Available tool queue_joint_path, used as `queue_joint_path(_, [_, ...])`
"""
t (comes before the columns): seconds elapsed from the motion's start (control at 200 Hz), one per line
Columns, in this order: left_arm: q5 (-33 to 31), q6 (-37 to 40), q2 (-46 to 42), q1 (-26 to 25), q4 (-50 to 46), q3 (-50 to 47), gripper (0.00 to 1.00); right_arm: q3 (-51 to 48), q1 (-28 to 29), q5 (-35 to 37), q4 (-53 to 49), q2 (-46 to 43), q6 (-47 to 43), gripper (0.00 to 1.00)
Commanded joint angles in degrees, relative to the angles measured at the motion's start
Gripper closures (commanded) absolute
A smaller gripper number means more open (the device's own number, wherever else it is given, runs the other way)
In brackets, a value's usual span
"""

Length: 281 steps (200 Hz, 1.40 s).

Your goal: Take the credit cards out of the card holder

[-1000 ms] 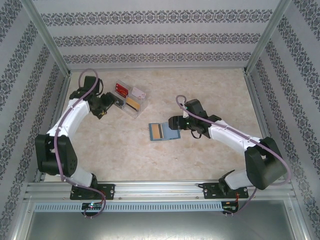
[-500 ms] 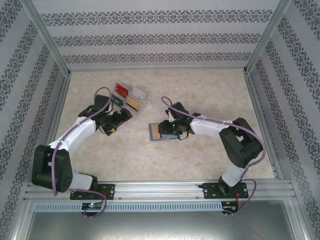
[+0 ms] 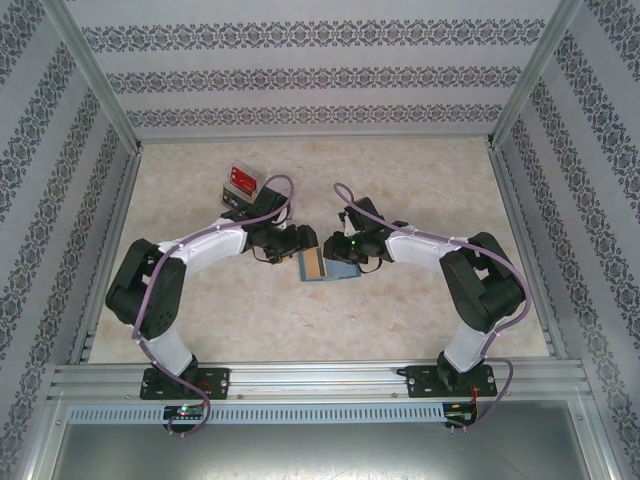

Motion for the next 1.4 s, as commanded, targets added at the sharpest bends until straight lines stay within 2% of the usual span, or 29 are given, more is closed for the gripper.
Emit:
queue_joint_path(0.0, [1.0, 0.4, 3.0, -1.3, 1.8, 2.6, 0.34, -0.1, -0.7, -2.4, 1.7, 1.5, 0.8, 0.73])
queue_joint_path(0.18, [0.6, -1.1, 6.8, -1.6, 2.2, 3.5, 0.54, 0.3, -1.0, -4.0, 2.3, 3.2, 0.9, 0.77])
queue_joint_path(0.415, [-1.2, -2.5, 9.5, -1.6, 1.9, 2.5, 0.64, 0.3, -1.4, -5.7, 3.1, 4.2, 0.3, 0.79])
queue_joint_path(0.849, [-2.6, -2.6, 10.9, -1.6, 1.6, -0.6, 0.69, 0.2, -2.0, -7.9, 4.5, 6.3, 0.5, 0.82])
queue_joint_path(1.399, [-3.0, -2.7, 11.5, -1.6, 1.7, -1.9, 0.71, -0.6, -2.0, -10.9, 7.7, 7.3, 1.3, 0.79])
